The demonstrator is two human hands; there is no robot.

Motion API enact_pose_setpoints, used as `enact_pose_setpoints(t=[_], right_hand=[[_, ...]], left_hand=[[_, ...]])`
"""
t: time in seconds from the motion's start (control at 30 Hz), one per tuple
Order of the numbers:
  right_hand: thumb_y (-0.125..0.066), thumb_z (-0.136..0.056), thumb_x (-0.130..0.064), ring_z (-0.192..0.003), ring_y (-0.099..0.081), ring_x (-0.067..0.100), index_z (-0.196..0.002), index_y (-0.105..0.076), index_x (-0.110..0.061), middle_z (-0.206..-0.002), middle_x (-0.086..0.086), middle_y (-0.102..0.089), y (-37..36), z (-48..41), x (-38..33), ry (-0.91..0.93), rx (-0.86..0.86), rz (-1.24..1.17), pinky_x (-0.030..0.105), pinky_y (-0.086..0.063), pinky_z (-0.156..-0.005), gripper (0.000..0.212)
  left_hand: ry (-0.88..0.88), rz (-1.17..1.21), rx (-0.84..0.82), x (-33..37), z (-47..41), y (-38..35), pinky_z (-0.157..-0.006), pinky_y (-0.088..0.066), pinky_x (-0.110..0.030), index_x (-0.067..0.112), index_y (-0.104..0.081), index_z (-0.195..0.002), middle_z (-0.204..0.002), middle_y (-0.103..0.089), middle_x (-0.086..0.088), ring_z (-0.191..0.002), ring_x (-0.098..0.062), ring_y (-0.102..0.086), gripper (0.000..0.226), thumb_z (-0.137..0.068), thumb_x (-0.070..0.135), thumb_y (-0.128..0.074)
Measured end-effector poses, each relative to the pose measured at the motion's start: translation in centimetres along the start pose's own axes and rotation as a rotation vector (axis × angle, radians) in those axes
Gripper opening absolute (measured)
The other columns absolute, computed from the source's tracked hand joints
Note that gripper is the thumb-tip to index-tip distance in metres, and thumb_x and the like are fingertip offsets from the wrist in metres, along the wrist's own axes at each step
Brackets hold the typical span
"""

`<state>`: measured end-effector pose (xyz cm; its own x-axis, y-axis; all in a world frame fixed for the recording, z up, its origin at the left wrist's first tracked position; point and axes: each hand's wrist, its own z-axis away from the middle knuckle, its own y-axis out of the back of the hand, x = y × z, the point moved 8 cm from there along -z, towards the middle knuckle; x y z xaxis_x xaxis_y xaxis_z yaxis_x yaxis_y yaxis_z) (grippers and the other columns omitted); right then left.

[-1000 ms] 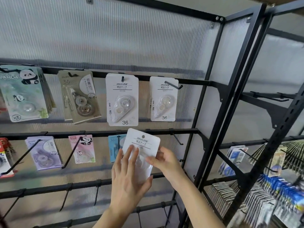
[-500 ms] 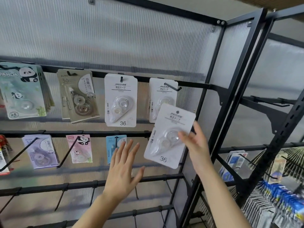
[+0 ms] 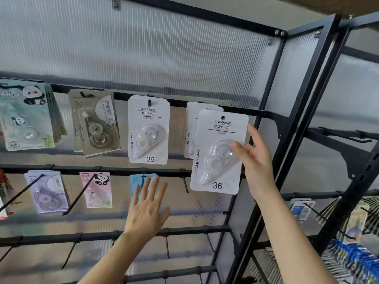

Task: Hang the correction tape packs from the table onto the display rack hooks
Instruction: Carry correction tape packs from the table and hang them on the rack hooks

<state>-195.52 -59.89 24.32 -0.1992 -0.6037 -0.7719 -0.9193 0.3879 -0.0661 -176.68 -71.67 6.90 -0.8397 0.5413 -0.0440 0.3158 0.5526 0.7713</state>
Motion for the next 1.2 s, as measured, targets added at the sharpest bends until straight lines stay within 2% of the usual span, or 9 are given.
enact_pose_setpoints(t=[0.13,0.27,0.37,0.5,0.6,0.77,0.9,1.03,1.2], right_hand=[[-0.058,-0.087,-0.009,-0.092,-0.069,0.009,-0.127,-0.047,-0.025,-0.094,-0.008,-0.074,0.4,-0.8,0.5,-0.015,0.035,0.015,0.027,-0.055,-0.084,0.045],[-0.057,-0.092,-0.005,-0.089,-0.069,0.01,-0.123,-0.048,-0.029,-0.09,-0.009,-0.074,0.5,-1.7,2.4,-0.048,0.045,0.047,0.031,-0.054,-0.085,0.04],[-0.059,-0.092,-0.006,-0.088,-0.069,0.013,-0.125,-0.05,-0.02,-0.089,-0.007,-0.074,0.5,-3.1,4.3,-0.066,0.066,0.134,0.034,-0.054,-0.083,0.038],[-0.064,-0.09,-0.007,-0.084,-0.065,0.014,-0.117,-0.05,-0.018,-0.105,0.009,-0.07,0.2,-5.1,6.0,-0.058,0.099,0.253,0.023,-0.052,-0.073,0.032],[-0.066,-0.089,-0.01,-0.08,-0.063,0.015,-0.113,-0.051,-0.02,-0.102,0.003,-0.068,-0.4,-6.4,6.7,-0.062,0.124,0.341,0.023,-0.051,-0.067,0.03],[-0.069,-0.087,-0.017,-0.076,-0.061,0.018,-0.123,-0.053,-0.01,-0.092,0.01,-0.067,-1.0,-7.7,8.3,-0.116,0.225,0.412,0.028,-0.046,-0.065,0.04],[-0.067,-0.089,-0.028,-0.084,-0.06,0.017,-0.129,-0.05,-0.013,-0.094,0.001,-0.062,-1.3,-7.2,8.0,-0.13,0.331,0.554,0.029,-0.043,-0.067,0.046],[-0.065,-0.09,-0.033,-0.116,-0.053,0.022,-0.14,-0.038,-0.013,-0.132,0.008,-0.051,-1.4,-5.8,7.2,-0.135,0.359,0.734,0.031,-0.044,-0.08,0.06],[-0.068,-0.088,-0.027,-0.127,-0.045,0.028,-0.145,-0.033,-0.008,-0.14,0.014,-0.046,-3.1,-1.7,5.8,-0.05,0.299,0.943,0.037,-0.039,-0.099,0.069]], left_hand=[[-0.012,-0.05,-0.016,-0.4,-0.5,-0.4,-0.106,-0.034,-0.05,0.011,-0.059,-0.126,-0.127,-0.061,-0.018,-0.114,-0.036,-0.06,0.066,-0.075,0.051,-0.067],[0.019,0.009,-0.091,-0.7,-0.3,-0.8,-0.113,-0.008,-0.042,0.012,-0.054,-0.129,-0.128,-0.06,-0.018,-0.117,-0.036,-0.058,0.059,-0.093,0.05,-0.028],[0.067,0.063,-0.168,-1.0,-0.2,-1.0,-0.112,-0.007,-0.041,0.013,-0.047,-0.133,-0.131,-0.058,-0.017,-0.119,-0.036,-0.056,0.068,-0.099,0.052,-0.003],[0.104,0.093,-0.212,-1.1,-0.2,-1.2,-0.107,-0.018,-0.042,0.014,-0.041,-0.139,-0.135,-0.056,-0.014,-0.12,-0.032,-0.056,0.07,-0.097,0.054,-0.001],[0.108,0.103,-0.21,-1.3,-0.1,-1.3,-0.108,-0.019,-0.041,0.014,-0.039,-0.141,-0.138,-0.052,-0.014,-0.123,-0.031,-0.054,0.071,-0.097,0.055,-0.002],[0.085,0.09,-0.221,-1.3,0.0,-1.4,-0.114,-0.004,-0.038,0.015,-0.034,-0.145,-0.143,-0.047,-0.014,-0.128,-0.029,-0.048,0.069,-0.097,0.056,-0.006],[0.061,0.095,-0.199,-1.1,-0.1,-1.2,-0.114,-0.005,-0.039,0.015,-0.031,-0.146,-0.142,-0.048,-0.014,-0.126,-0.031,-0.051,0.067,-0.092,0.054,-0.026],[0.056,0.062,-0.192,-0.8,0.0,-1.1,-0.113,-0.022,-0.044,0.016,-0.031,-0.145,-0.142,-0.049,-0.012,-0.126,-0.03,-0.052,0.072,-0.084,0.054,-0.034],[-0.053,0.028,-0.201,-0.1,0.1,0.2,-0.112,-0.01,-0.048,0.02,-0.016,-0.147,-0.155,-0.022,-0.014,-0.14,-0.029,-0.012,0.084,-0.084,0.051,-0.061]])
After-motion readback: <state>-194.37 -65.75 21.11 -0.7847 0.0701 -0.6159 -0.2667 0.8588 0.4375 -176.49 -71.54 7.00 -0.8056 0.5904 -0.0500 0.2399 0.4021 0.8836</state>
